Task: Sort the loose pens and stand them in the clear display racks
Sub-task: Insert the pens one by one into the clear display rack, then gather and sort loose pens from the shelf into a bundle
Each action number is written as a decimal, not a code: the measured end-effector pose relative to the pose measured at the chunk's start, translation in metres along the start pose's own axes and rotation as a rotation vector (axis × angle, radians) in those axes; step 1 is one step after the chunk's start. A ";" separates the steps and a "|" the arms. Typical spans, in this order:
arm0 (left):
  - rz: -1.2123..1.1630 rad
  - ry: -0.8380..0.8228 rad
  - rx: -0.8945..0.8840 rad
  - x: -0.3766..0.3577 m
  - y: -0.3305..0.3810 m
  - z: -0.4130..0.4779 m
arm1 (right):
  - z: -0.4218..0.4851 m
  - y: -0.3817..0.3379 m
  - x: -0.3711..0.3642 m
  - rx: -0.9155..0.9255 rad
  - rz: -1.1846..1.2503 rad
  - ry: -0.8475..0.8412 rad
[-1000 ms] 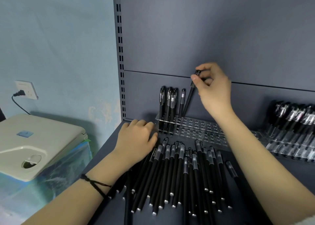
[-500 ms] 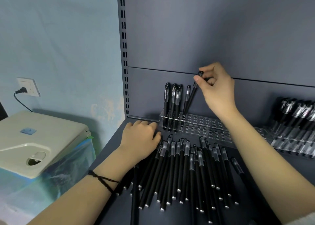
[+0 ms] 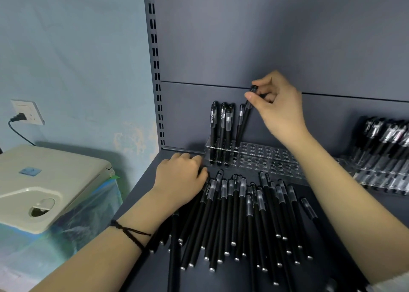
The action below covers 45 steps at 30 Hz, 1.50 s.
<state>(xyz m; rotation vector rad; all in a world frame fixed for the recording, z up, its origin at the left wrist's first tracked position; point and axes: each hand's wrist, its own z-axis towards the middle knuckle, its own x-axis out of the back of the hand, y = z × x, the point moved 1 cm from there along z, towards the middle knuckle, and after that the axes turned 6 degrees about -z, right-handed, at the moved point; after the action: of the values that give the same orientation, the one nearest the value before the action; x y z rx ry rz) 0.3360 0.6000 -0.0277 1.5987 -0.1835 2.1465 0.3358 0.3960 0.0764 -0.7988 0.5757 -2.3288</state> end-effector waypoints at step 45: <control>-0.041 0.080 -0.354 -0.016 0.191 -0.027 | -0.139 0.074 0.172 -0.604 -0.495 -0.791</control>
<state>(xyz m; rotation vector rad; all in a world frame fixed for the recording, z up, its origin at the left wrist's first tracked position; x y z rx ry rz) 0.2334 0.4359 -0.0208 1.3010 -0.4721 2.0070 0.1639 0.2562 0.0020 -2.2087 0.7705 -1.9598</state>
